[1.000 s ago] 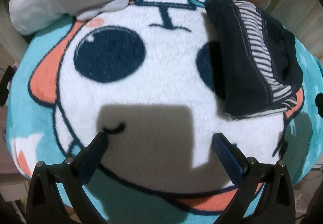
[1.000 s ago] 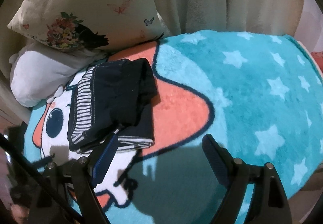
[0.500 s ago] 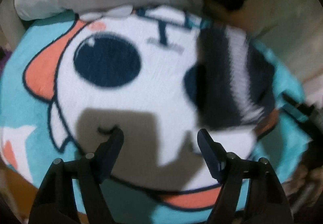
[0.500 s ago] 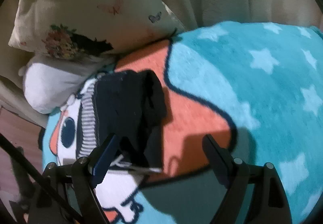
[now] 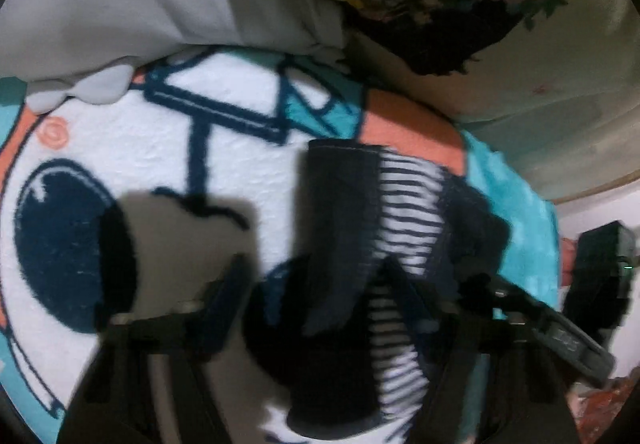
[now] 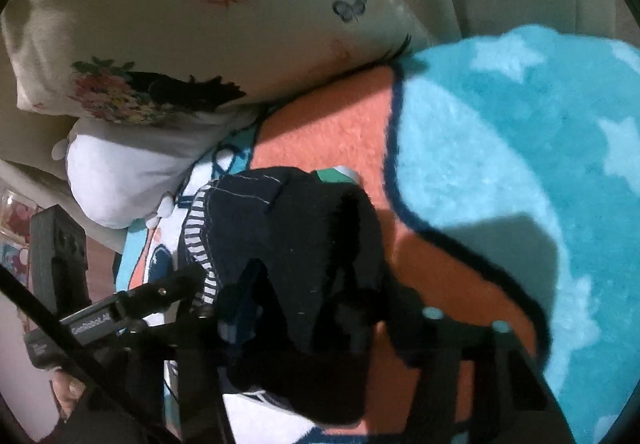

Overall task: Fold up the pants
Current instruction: 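Press and square the pants bundle with the right gripper while the left gripper holds it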

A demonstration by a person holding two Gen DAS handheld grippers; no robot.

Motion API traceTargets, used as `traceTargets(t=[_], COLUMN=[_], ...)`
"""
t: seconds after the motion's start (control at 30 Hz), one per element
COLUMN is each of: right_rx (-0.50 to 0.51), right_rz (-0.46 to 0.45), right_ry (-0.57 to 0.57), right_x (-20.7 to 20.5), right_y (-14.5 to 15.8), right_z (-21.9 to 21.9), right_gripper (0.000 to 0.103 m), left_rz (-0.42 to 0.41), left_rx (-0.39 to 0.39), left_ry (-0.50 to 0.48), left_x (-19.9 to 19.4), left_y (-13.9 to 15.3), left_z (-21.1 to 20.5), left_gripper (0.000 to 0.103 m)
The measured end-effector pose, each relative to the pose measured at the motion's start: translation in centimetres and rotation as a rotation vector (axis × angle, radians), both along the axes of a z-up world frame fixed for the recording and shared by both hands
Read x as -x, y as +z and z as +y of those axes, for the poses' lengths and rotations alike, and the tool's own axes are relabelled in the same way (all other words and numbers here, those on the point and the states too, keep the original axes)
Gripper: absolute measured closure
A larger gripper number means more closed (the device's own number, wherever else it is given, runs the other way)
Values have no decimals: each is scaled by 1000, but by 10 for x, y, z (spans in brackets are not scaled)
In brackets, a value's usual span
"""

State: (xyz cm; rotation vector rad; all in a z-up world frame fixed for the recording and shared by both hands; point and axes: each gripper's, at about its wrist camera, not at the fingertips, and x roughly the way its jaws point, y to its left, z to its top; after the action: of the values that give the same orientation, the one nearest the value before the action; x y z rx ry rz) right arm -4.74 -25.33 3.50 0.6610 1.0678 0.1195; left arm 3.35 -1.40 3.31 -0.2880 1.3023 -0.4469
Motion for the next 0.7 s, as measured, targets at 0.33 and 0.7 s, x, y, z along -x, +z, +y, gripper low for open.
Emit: traceTargets(t=[0.33, 0.7], right_rx=[30, 163], right_rz=[-71, -93], right_ry=[18, -21], right_x=[-2, 12], right_y=[30, 47], right_z=[-3, -1], right_gripper=[64, 56], left_rz=[-50, -107], left_rx=[-78, -98], left_ry=[-14, 52], left_x=[-8, -4], left_y=[19, 40], left_z=[-21, -3], left_gripper=[78, 54])
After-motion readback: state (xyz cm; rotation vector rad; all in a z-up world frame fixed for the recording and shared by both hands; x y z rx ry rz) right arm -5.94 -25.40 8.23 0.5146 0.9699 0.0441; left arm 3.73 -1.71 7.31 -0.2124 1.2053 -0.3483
